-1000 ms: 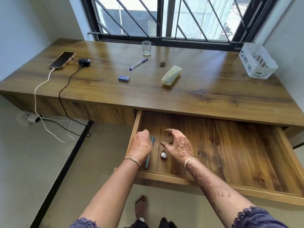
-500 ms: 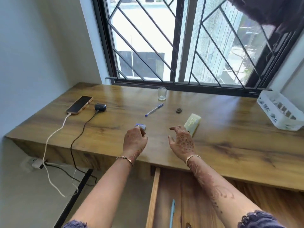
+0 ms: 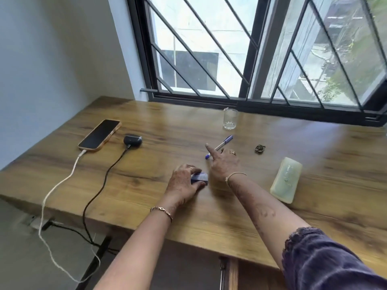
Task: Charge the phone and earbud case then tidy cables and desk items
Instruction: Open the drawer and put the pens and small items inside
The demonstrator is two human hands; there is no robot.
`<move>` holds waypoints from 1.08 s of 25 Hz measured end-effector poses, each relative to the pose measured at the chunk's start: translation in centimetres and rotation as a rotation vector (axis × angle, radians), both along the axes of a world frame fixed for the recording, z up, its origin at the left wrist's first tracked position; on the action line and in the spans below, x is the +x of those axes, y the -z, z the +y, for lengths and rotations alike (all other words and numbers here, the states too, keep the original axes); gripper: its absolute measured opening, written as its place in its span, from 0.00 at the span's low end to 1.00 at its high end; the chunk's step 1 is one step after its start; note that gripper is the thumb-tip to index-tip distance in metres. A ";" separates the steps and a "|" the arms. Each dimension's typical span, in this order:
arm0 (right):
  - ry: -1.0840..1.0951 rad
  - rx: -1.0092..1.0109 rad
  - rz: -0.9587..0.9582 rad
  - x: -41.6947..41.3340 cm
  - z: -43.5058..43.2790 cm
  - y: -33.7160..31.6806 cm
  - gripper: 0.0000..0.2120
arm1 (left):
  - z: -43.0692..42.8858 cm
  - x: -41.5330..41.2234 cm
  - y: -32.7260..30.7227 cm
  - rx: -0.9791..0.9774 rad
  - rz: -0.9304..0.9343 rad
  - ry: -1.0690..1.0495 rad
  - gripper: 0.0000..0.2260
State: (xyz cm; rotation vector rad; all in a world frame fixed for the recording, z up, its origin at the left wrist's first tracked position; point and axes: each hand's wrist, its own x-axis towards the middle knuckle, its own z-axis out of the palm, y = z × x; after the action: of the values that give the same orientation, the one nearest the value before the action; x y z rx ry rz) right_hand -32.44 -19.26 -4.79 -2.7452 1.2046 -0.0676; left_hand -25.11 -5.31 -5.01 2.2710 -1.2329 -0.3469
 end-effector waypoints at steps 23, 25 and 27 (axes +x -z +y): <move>0.309 0.383 -0.485 -29.2 14.3 -1.6 0.11 | 10.3 -21.6 -0.8 -0.103 0.133 0.092 0.17; 0.336 0.429 -0.484 -32.9 16.3 -0.5 0.11 | 11.6 -24.2 0.1 -0.077 0.134 0.119 0.17; 0.357 0.478 -0.445 -35.9 17.9 0.9 0.10 | 12.8 -26.4 0.9 -0.016 0.142 0.135 0.17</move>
State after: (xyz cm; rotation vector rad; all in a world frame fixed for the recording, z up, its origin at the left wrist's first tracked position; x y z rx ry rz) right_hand -68.35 -1.38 -5.74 -1.9545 1.3450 -0.3558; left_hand -51.55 7.45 -5.94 2.1154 -1.3126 -0.5372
